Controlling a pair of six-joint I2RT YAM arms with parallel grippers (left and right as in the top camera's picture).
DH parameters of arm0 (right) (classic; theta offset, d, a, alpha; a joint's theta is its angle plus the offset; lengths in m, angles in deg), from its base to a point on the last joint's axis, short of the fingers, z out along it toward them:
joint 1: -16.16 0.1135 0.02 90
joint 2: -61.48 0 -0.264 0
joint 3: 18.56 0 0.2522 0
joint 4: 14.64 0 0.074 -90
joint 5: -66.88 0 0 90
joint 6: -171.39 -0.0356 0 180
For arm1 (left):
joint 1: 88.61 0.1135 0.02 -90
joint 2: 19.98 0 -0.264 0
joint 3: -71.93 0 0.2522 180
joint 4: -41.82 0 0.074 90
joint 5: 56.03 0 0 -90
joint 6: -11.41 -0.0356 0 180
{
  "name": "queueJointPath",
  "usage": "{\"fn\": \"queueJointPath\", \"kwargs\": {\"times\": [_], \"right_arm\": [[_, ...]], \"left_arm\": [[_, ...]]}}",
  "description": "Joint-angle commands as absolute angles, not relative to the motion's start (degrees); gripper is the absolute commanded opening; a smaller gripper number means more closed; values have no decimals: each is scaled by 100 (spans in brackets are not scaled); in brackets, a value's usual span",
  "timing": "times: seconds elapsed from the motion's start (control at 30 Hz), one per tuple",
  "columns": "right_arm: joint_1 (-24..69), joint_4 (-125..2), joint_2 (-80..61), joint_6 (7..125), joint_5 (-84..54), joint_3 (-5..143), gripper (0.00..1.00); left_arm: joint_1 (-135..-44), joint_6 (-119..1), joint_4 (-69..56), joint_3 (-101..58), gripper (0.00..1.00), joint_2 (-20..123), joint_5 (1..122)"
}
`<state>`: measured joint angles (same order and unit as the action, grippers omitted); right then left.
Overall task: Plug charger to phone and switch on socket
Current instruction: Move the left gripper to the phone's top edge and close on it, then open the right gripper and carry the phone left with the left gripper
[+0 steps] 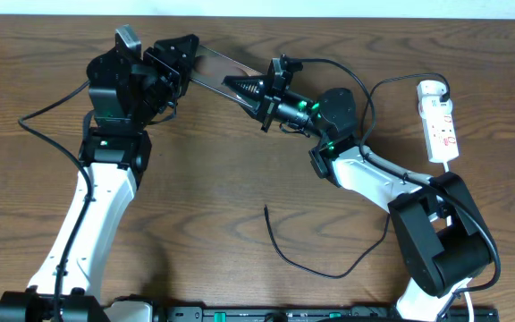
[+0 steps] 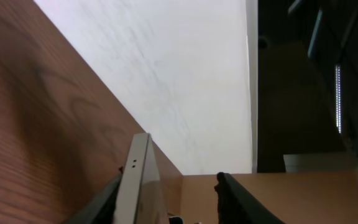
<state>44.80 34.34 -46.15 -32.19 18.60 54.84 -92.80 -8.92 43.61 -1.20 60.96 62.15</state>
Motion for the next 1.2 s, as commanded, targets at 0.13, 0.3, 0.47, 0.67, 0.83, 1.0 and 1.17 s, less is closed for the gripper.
{"fn": "queueJointPath", "kwargs": {"times": [0.13,0.3,0.47,0.67,0.83,1.0,1.17], "right_arm": [[4633,3430,-4578,-3059,1943,5585,1],[4725,3397,-4578,-3059,1943,5585,2],[4784,3351,-4578,-3026,1923,5585,2],[4788,3351,-4578,-3013,1925,5585,2],[4788,3347,-4578,-2952,1925,5585,1],[4804,3329,-4578,-2950,1925,5585,2],[4819,3329,-4578,-2950,1923,5585,1]], "left_arm": [[-9280,-907,4450,-112,42,6094,6318],[-9282,-909,4450,-112,48,6094,6340],[-9287,-911,4448,-112,50,6094,6379],[-9287,-911,4448,-112,23,6094,6381],[-9287,-927,4450,-112,8,6094,6381],[-9293,-933,4450,-112,7,6094,6381],[-9291,-931,4450,-112,7,6094,6379]]}}
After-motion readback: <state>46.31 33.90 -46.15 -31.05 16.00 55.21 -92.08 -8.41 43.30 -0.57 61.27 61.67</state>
